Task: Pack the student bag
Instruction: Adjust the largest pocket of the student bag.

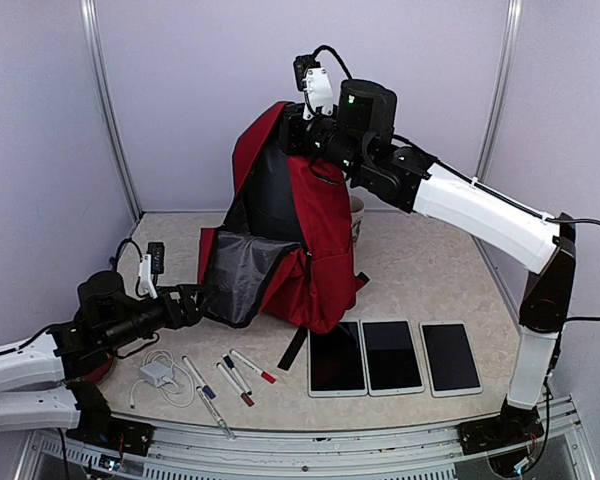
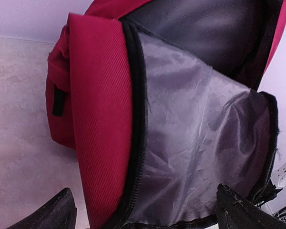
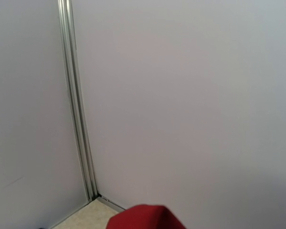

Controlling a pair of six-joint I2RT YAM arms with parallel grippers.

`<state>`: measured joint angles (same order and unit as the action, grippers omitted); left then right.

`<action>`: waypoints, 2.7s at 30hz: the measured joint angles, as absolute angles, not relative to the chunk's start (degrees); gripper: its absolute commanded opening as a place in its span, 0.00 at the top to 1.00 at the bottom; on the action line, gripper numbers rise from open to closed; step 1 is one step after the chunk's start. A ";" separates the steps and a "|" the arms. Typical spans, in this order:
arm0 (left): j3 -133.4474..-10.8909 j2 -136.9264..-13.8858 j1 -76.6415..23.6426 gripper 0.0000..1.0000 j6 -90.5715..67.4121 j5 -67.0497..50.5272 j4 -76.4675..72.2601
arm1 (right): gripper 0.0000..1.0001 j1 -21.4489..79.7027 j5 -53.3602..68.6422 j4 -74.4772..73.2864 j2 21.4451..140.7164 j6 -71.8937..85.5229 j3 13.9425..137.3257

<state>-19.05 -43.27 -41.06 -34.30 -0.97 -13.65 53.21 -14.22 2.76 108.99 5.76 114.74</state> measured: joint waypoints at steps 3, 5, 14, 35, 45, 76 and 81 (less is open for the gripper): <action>-17.32 -45.10 -41.58 0.01 -35.20 1.13 -14.79 | 1.00 53.21 -14.15 2.85 108.99 5.61 114.76; -16.45 -46.50 -41.08 0.01 -36.05 2.46 -15.53 | 1.00 53.21 -14.13 2.87 108.99 5.61 114.76; -15.49 -55.40 -42.39 0.70 -36.45 1.83 -25.15 | 1.00 53.28 -13.98 2.90 108.99 5.54 114.76; -76.36 -62.06 -30.33 1.00 -8.16 12.05 8.54 | 1.00 53.98 -10.09 15.88 108.71 14.79 109.93; -88.88 -75.13 -23.40 1.00 3.05 6.28 18.70 | 0.56 57.76 -9.93 23.59 116.36 28.60 99.70; -79.07 -82.72 -28.49 1.00 26.87 -2.79 21.52 | 0.00 47.57 4.34 -17.10 113.60 4.51 102.45; -78.83 -83.37 -28.45 1.00 26.87 -4.14 21.54 | 0.30 46.85 6.50 -22.20 121.75 2.17 108.03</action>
<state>-78.83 -83.37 -28.45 26.87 -4.14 21.54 46.85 6.50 -22.20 121.75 2.17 108.03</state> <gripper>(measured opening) 0.015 0.935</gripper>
